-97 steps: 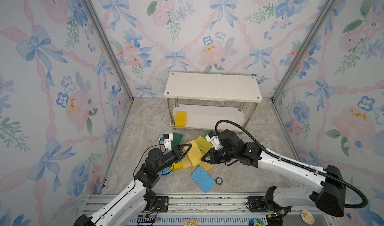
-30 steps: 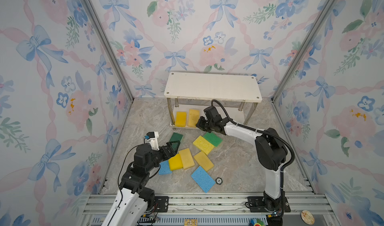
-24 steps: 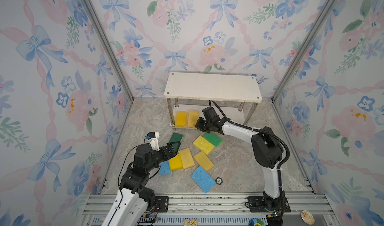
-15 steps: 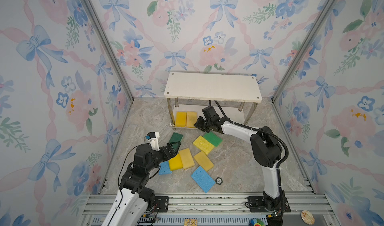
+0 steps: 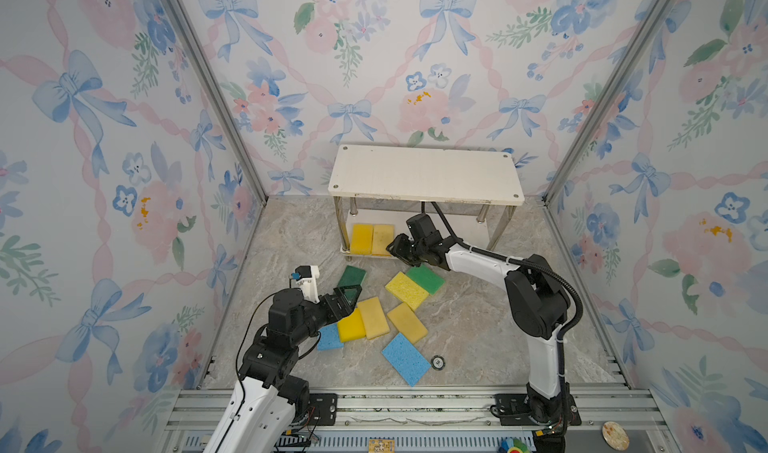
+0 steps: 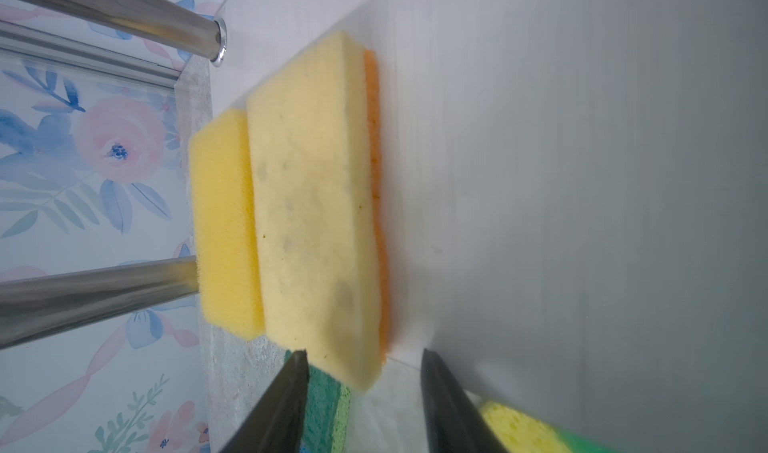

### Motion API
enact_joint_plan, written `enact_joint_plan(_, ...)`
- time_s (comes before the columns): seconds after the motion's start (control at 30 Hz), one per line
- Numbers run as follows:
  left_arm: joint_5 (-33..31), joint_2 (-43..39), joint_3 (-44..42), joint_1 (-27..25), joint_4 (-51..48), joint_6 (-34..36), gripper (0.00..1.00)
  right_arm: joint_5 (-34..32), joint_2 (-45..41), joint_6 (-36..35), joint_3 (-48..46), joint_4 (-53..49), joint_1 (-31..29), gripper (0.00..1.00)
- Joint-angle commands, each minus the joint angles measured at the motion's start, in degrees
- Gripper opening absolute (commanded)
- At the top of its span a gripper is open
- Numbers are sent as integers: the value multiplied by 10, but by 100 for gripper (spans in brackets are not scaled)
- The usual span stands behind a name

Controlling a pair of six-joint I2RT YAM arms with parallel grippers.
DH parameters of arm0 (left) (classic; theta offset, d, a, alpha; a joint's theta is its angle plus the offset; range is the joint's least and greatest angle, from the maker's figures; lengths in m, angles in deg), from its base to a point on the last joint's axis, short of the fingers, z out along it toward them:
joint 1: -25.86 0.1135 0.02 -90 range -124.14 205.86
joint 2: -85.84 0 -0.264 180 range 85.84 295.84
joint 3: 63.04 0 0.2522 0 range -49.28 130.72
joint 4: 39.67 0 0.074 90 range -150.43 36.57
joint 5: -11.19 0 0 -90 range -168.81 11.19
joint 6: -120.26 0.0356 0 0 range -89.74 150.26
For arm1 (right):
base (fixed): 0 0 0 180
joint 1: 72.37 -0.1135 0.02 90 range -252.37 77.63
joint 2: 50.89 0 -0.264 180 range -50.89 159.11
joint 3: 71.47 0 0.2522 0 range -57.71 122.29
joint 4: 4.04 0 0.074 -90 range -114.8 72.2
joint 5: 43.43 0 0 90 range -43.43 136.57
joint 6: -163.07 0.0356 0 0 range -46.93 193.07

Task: Place and organize the cleaning sponges onto the shelf
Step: 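Withdraw the right gripper from the shelf back over the sponge pile, then grasp the blue cellulose sponge with the right gripper and lift it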

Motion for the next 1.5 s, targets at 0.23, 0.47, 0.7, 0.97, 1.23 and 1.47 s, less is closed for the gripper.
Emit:
enact_joint_plan(0.23,79,5,4,3,-1,-16,98,-48,-159,-27,-132,20,-59,53)
enact_joint_plan(0.47,110,-17,-30,4,-2,-35,98,-36,-276,-71,-226,-74,-79,60)
enact_joint_plan(0.7,123,-41,-90,3,0,-62,98,78,-348,-295,-249,-271,-105,66)
enact_joint_plan(0.97,119,-55,-114,2,3,-72,98,101,-331,-349,-299,-322,-192,69)
enact_joint_plan(1.23,118,-48,-114,2,3,-70,98,113,-279,-336,-323,-272,-213,68)
enact_joint_plan(1.47,106,-42,-113,2,7,-70,98,136,-256,-331,-350,-221,-200,62)
